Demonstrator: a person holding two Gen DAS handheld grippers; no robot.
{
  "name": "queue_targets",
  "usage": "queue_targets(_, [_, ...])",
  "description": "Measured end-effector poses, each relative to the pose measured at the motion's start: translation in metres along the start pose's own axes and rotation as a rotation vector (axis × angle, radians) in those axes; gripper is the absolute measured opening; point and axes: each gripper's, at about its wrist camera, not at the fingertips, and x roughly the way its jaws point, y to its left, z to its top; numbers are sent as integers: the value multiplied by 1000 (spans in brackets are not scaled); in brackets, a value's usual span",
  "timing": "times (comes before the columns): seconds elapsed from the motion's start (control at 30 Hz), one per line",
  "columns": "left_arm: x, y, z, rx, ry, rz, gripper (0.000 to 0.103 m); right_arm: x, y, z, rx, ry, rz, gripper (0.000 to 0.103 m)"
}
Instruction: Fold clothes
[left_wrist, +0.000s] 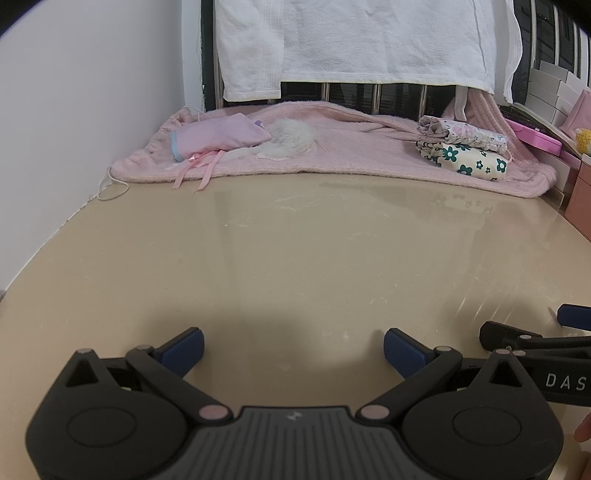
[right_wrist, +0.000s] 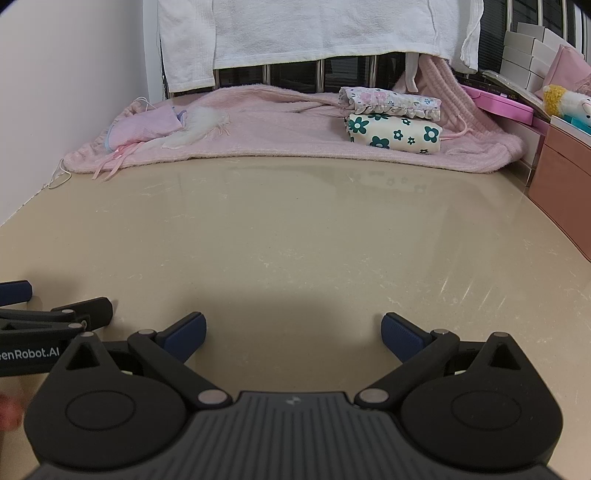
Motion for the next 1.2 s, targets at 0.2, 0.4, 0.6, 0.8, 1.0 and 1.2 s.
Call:
queue_targets(0.2, [1, -1, 1, -5, 0, 7, 103, -1, 0, 0, 1, 0, -1, 102])
queue_targets(0.4, [0, 0, 0, -6, 0, 8, 103, -1, 0, 0, 2, 0, -1, 102])
queue_targets(0.6, [0, 0, 0, -5, 0, 8, 103, -1, 0, 0, 3, 0, 0, 102])
queue_targets(0.8, [0, 1, 0, -7, 0, 7, 103, -1, 0, 0, 3, 0, 0, 102])
queue_targets(1.0, [-1, 0, 0, -9, 0, 8, 103, -1, 0, 0, 3, 0, 0, 102])
queue_targets(1.2, [-1, 0, 0, -9, 0, 9, 103, -1, 0, -1, 2, 0, 0, 102])
